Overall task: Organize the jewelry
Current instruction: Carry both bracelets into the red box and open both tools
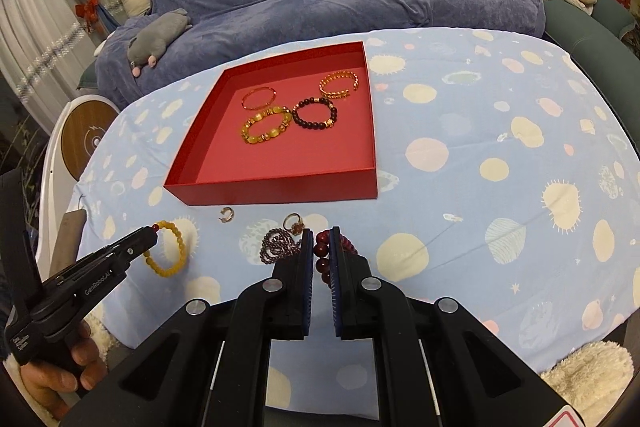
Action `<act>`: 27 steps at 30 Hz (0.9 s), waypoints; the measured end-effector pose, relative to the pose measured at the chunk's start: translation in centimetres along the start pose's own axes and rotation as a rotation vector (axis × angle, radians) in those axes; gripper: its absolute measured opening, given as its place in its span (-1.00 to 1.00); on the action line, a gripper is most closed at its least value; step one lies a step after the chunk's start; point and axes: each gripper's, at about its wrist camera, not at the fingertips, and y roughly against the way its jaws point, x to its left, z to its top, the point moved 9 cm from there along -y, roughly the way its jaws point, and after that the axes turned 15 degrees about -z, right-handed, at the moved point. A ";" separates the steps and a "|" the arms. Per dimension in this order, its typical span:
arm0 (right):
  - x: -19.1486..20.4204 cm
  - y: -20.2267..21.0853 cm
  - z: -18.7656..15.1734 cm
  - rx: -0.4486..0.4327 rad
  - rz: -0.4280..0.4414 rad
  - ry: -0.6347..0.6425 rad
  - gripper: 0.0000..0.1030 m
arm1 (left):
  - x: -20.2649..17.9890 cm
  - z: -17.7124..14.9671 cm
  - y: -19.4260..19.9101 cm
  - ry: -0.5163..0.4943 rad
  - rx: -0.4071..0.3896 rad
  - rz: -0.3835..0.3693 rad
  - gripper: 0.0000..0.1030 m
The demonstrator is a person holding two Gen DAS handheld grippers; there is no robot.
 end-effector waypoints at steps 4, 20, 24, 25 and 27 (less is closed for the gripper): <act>0.6 0.9 1.6 -0.030 0.022 0.004 -0.85 | -2.4 2.3 1.0 -0.036 -0.021 -0.047 -0.86; 5.2 -1.4 12.5 -0.135 0.122 0.011 -0.85 | -7.9 13.8 -3.2 -0.017 -0.107 -0.287 -0.86; 5.3 -6.3 11.3 -0.034 0.120 -0.016 -0.85 | -5.4 13.1 -7.5 0.040 -0.040 -0.259 -0.86; 5.1 -7.7 10.7 -0.004 0.109 -0.021 -0.85 | -4.5 12.4 -8.6 0.056 -0.010 -0.239 -0.86; 4.6 -10.0 9.3 0.042 0.072 -0.008 -0.85 | -2.9 10.9 -10.5 0.083 0.037 -0.225 -0.86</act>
